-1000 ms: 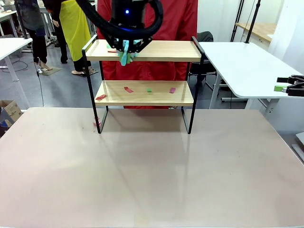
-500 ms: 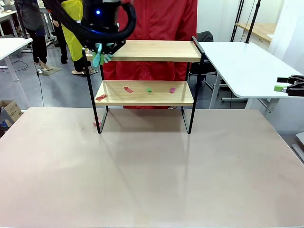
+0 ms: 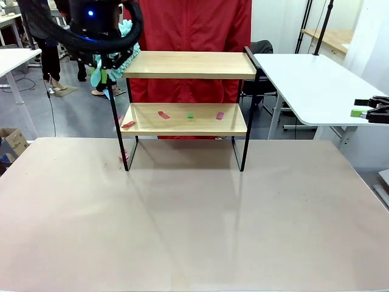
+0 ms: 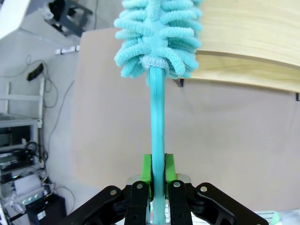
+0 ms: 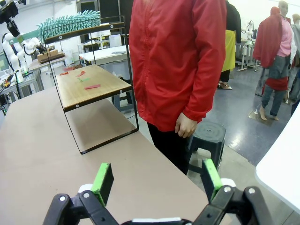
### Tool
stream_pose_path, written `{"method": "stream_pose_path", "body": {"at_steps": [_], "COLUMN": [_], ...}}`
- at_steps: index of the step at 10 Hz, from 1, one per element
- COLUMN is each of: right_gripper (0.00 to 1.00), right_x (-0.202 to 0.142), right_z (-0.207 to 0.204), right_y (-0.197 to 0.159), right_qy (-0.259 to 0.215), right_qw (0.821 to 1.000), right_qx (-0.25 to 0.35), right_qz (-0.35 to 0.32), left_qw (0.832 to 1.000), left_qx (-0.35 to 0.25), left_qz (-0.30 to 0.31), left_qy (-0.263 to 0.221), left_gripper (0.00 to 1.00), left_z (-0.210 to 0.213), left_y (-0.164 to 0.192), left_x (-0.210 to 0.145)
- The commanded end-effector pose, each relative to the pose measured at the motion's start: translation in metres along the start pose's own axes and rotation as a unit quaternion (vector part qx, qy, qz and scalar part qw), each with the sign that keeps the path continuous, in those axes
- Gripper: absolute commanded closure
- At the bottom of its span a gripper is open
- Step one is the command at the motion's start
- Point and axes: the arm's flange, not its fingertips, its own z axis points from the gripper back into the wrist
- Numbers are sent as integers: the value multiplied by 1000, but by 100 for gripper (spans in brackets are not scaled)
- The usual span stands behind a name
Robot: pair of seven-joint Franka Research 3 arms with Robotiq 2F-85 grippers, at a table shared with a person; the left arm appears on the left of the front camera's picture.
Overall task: Clean the shelf.
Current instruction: Clean the specific section of the Shelf indicated by the human with the Duster.
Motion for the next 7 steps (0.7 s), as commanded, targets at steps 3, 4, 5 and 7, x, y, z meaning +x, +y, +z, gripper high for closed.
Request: {"method": "stream_pose_path", "body": {"at_steps": [3,4,5,7], "right_gripper": [0,0,0,0], "right_x": [9,9,9,9], "right_z": [-2,-2,-2,-2], "right_y": [1,1,1,1], "right_qy": [7,7,7,7], "right_qw": [1000,1000,1000,1000], "right_qx": [-8,-8,-8,-8], "right_qz": [-6,-6,-6,-6], "left_qw": [999,998,998,996], "left_qx": [-20,-21,-21,-16], "left_qz": [35,39,42,51], "left_qy": [-34,-44,-51,-65], "left_gripper": [87,87,87,87], "left_z": [3,7,11,19], "left_y": [44,47,49,54], "left_x": [-20,-23,-25,-28]}}
